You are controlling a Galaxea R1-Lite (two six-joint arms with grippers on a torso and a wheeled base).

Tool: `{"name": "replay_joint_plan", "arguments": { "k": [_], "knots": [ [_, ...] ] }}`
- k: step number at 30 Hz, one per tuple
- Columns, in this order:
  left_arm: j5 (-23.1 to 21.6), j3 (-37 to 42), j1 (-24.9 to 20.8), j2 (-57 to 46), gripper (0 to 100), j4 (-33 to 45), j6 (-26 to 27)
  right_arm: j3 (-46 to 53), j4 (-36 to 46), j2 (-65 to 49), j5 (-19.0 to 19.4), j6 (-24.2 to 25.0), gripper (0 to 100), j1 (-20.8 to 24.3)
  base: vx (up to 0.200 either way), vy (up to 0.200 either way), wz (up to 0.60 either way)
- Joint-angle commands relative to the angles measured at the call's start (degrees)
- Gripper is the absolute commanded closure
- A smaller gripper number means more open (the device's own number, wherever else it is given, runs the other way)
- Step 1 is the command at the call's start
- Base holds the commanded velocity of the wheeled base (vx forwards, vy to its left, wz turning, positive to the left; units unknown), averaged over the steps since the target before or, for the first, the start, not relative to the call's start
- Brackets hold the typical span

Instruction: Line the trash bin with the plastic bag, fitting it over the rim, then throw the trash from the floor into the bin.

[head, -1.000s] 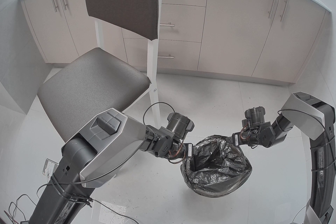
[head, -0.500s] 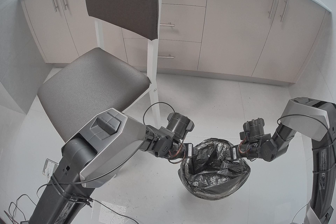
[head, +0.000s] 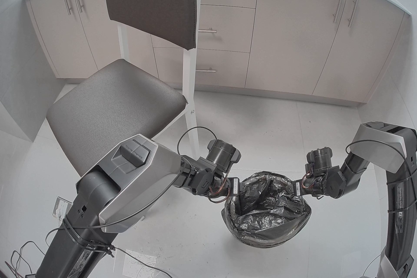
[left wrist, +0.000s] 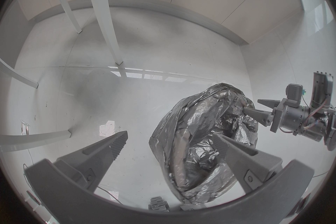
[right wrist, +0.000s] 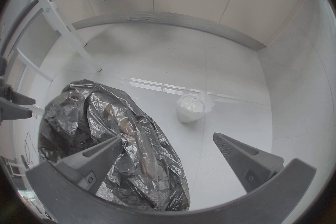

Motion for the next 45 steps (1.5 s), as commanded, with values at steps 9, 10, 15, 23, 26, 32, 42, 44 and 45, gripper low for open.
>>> {"name": "replay_joint_plan", "arguments": {
  "k": [9,10,15,23,26,32,42,44,45],
  "knots": [
    [0.1,0.25,0.02,-0.17,0,-0.01,-0.12,-1.26,-0.67,1.73,-0.26,0.5,0,0.63,0.0,0.0,0.0],
    [1.07,0.78,0.02,-0.61,0,-0.1,-0.83,-1.35,-1.11,0.85,-0.35,1.56,0,1.07,0.0,0.0,0.0],
    [3.97,5.61,-0.25,-5.53,0,-1.33,-3.82,1.64,-0.85,-6.8,0.01,6.22,0,2.21,0.0,0.0,0.0],
    [5.46,34.44,-4.99,-34.27,0,-10.29,-6.36,12.1,-1.29,-25.17,4.93,7.97,0,0.19,0.0,0.0,0.0],
    [15.31,48.68,-4.29,-48.69,0,-12.93,-2.32,11.66,-1.55,-26.66,4.75,9.56,0,-4.47,0.0,0.0,0.0],
    [21.2,59.67,6.79,-66.35,0,-13.9,2.95,-10.93,1.88,-12.51,5.02,12.11,0,-12.64,0.0,0.0,0.0],
    [16.54,78.04,21.55,-92.02,0,-14.51,3.3,-49.69,18.58,11.74,5.63,15.71,0,-16.69,0.0,0.0,0.0],
    [12.23,80.94,24.89,-92.54,0,-16.27,3.13,-58.57,23.85,18.34,5.63,17.82,0,-16.69,0.0,0.0,0.0],
    [11.62,81.2,25.24,-92.46,0,-16.8,3.04,-59.71,24.47,19.3,5.63,17.99,0,-16.78,0.0,0.0,0.0]
  ]
}}
